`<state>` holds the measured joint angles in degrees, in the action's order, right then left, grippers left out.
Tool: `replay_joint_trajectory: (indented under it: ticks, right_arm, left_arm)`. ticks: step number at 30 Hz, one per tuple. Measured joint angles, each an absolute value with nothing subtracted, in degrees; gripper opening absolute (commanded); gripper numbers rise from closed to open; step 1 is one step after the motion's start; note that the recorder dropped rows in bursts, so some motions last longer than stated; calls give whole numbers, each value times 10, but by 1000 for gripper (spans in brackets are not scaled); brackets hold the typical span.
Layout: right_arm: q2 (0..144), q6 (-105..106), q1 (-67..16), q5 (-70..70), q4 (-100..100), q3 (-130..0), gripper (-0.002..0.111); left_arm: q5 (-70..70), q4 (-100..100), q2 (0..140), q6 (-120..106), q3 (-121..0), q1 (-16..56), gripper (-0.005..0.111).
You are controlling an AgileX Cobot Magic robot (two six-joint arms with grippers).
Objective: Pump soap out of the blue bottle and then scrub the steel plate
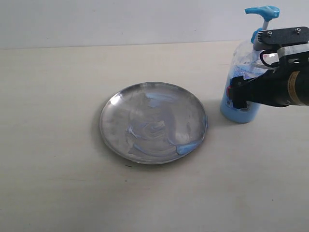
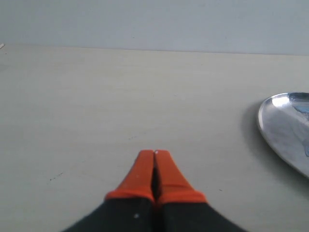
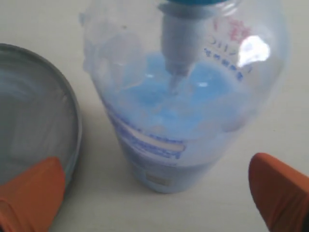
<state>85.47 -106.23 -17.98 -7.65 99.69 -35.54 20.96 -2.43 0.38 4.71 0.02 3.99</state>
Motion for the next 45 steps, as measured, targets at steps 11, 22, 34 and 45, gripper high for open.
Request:
replay_joint_trajectory:
  ticks: [11, 22, 34, 45]
  right_arm:
    - [789, -1038, -180, -45, 997, -355, 100]
    - [728, -927, -180, 105, 997, -336, 100]
    - [704, -640, -180, -174, 899, -336, 96]
    - [703, 96, -180, -359, 114, -347, 93]
  left_arm:
    - [210, -24, 4, 47, 0, 40, 0]
    - [210, -24, 4, 47, 0, 40, 0]
    - [210, -24, 4, 47, 0, 40, 0]
    - [210, -24, 4, 47, 0, 40, 0]
